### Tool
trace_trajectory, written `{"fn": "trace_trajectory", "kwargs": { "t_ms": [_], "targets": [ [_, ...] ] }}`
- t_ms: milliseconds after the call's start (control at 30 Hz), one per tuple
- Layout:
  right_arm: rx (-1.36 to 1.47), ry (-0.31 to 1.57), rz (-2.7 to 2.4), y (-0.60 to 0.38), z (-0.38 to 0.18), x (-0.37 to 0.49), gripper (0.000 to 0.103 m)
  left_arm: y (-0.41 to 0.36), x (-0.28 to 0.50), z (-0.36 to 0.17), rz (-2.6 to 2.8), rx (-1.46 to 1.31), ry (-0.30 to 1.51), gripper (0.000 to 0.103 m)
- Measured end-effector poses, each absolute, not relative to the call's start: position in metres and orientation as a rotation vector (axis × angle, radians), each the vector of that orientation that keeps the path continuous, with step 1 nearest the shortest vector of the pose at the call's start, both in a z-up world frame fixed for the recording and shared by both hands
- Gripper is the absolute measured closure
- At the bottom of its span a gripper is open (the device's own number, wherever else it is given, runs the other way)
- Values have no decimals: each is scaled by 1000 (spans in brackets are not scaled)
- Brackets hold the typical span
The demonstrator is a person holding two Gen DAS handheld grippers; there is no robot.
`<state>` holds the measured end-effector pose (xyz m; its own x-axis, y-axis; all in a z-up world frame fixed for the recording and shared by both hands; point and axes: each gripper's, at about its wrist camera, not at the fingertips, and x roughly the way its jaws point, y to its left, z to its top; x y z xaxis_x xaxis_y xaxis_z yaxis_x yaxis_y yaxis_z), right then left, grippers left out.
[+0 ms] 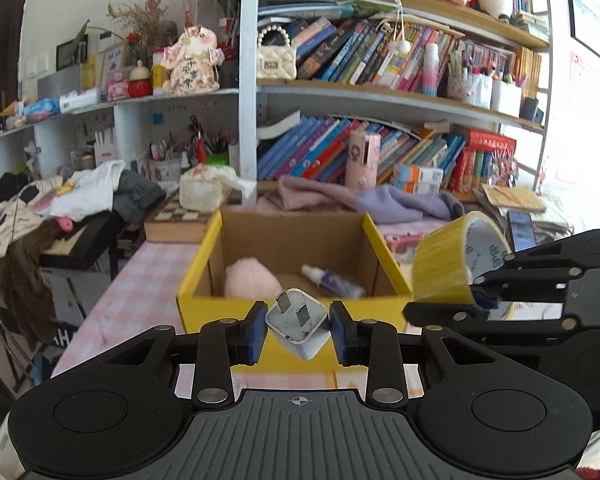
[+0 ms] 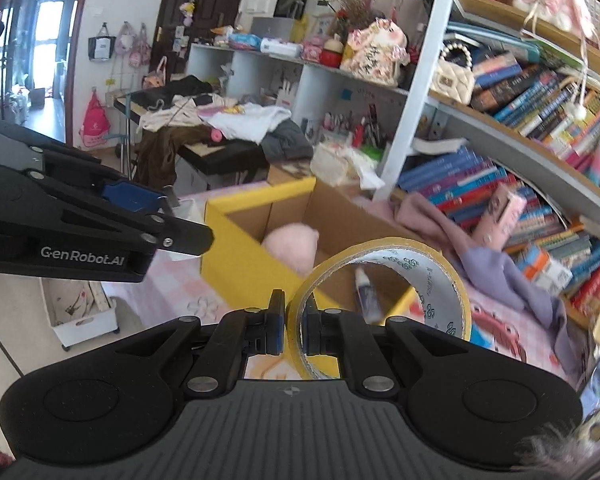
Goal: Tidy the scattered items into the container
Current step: 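Lift the plug and tape and carry both tools toward the yellow box, then lower the plug into the box while the right tool lowers the tape inside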
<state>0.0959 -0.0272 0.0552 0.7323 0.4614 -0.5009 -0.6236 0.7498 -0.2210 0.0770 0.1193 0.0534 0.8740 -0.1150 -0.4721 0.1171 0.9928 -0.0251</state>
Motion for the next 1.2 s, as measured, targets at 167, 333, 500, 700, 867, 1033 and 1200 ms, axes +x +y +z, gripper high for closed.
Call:
{"fn": "trace_trajectory", "kwargs": {
  "t_ms": [167,333,500,700,867,1033,1200],
  "targets": [
    [-406,414,638,-17,62,129,96,125,110,67,-111,20,469,72],
    [-420,396,645,-8,66,165,96,128,150,80,-114,48,459,72],
    [-430,419,653,-2,60,207,95,124,201,82,-138,94,494,72],
    [-452,544,707,8,36,254,95,115,255,59,-154,105,596,72],
    [-462,583,714,15,20,278,95,106,298,36,-176,149,695,72],
    [-490,656,733,20,6,299,95,91,336,14,-205,221,782,72],
    [-526,785,809,28,-8,317,95,80,364,-6,-231,267,871,72]
  ]
}}
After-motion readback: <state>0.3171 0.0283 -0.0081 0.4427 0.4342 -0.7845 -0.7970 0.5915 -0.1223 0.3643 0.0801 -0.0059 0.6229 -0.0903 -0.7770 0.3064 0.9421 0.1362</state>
